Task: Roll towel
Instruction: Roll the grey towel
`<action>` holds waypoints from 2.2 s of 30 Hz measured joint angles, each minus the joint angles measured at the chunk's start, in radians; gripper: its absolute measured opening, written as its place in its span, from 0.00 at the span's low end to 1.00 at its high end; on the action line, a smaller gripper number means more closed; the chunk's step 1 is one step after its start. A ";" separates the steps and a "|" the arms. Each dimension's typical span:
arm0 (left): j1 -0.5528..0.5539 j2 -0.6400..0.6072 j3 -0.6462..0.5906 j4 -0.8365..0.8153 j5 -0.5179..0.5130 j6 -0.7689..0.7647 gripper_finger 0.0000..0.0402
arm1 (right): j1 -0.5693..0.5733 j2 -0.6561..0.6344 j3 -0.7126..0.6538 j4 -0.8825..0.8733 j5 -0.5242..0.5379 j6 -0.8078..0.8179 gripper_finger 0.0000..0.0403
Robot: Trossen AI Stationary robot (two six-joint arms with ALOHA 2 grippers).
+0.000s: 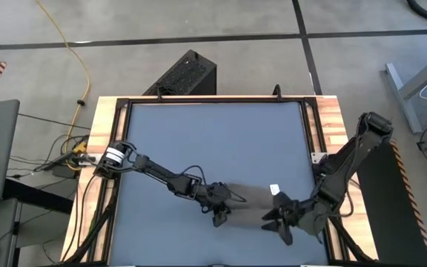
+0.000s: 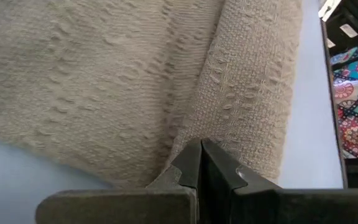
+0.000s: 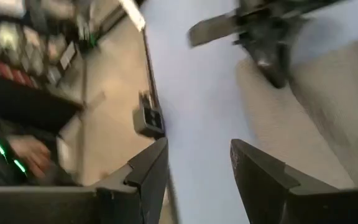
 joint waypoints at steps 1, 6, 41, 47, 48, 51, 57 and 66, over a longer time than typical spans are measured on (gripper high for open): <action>0.002 0.000 0.000 -0.001 0.000 -0.001 0.00 | 0.000 0.023 0.014 0.006 -0.011 -0.058 0.50; 0.003 0.000 0.000 -0.001 -0.001 -0.003 0.00 | 0.009 0.154 0.077 -0.062 -0.081 -0.223 0.50; 0.003 0.000 0.000 -0.004 0.015 -0.022 0.00 | -0.051 0.431 0.366 -0.672 -0.065 -0.329 0.50; 0.003 0.000 0.000 -0.016 0.015 -0.022 0.00 | -0.098 0.441 0.365 -0.712 -0.055 -0.360 0.44; 0.003 0.000 0.000 -0.019 0.015 -0.022 0.00 | -0.104 0.447 0.365 -0.729 -0.055 -0.358 0.43; 0.003 0.000 0.000 -0.024 0.016 -0.022 0.00 | -0.128 0.457 0.364 -0.759 -0.054 -0.326 0.39; 0.003 0.000 0.000 -0.025 0.017 -0.024 0.00 | -0.128 0.456 0.280 -0.647 -0.066 -0.312 0.24; 0.002 0.000 0.000 -0.031 0.033 -0.029 0.00 | -0.039 0.456 0.206 -0.534 -0.103 -0.163 0.04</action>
